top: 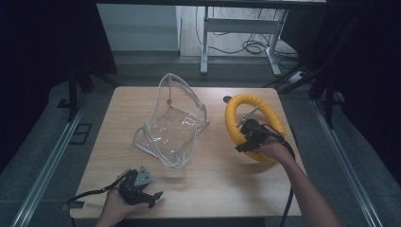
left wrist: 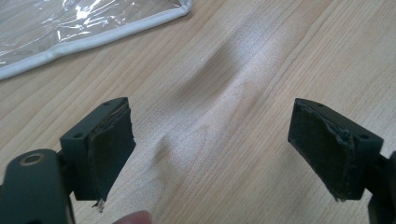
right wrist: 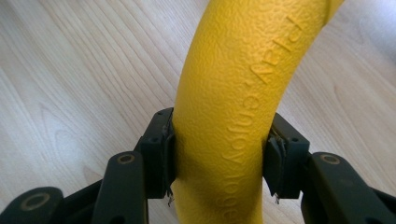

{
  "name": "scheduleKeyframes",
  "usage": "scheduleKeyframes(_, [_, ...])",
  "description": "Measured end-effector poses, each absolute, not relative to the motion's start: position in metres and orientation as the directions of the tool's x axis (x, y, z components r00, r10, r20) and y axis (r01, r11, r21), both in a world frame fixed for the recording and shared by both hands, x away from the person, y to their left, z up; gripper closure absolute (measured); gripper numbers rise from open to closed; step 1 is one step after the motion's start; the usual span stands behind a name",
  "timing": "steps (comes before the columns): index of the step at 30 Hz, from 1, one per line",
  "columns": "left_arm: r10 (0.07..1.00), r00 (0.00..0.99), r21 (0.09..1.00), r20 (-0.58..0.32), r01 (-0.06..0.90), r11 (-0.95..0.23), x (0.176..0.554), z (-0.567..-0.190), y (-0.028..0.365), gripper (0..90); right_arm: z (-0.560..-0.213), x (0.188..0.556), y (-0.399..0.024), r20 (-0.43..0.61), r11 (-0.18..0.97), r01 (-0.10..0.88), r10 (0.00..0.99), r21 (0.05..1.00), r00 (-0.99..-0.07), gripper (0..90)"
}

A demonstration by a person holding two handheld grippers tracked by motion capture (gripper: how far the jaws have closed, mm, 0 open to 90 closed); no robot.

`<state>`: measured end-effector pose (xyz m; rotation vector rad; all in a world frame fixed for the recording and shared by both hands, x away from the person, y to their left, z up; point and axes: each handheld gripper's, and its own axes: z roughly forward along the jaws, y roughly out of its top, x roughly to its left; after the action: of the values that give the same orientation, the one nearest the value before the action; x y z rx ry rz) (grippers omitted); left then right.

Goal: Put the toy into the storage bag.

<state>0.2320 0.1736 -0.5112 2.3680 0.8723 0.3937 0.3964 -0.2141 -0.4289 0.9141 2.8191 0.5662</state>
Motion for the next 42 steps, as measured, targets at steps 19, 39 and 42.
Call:
scheduleKeyframes(19, [0.665,0.743,0.61,0.072,0.494,-0.619,0.232,-0.512,0.173,14.2,-0.389,0.384,-0.208,-0.02,0.686,0.472,0.578,0.553,-0.816,50.8])
scheduleKeyframes(39, [0.663,0.746,0.614,0.068,0.493,-0.617,0.232,-0.51,0.174,14.2,-0.363,0.375,-0.209,0.013,0.584,0.424,0.577,0.692,-0.817,50.7])
scheduleKeyframes(42, [0.662,0.746,0.612,0.068,0.493,-0.618,0.232,-0.511,0.174,14.2,-0.361,0.374,-0.208,0.022,0.571,0.421,0.576,0.704,-0.817,50.7])
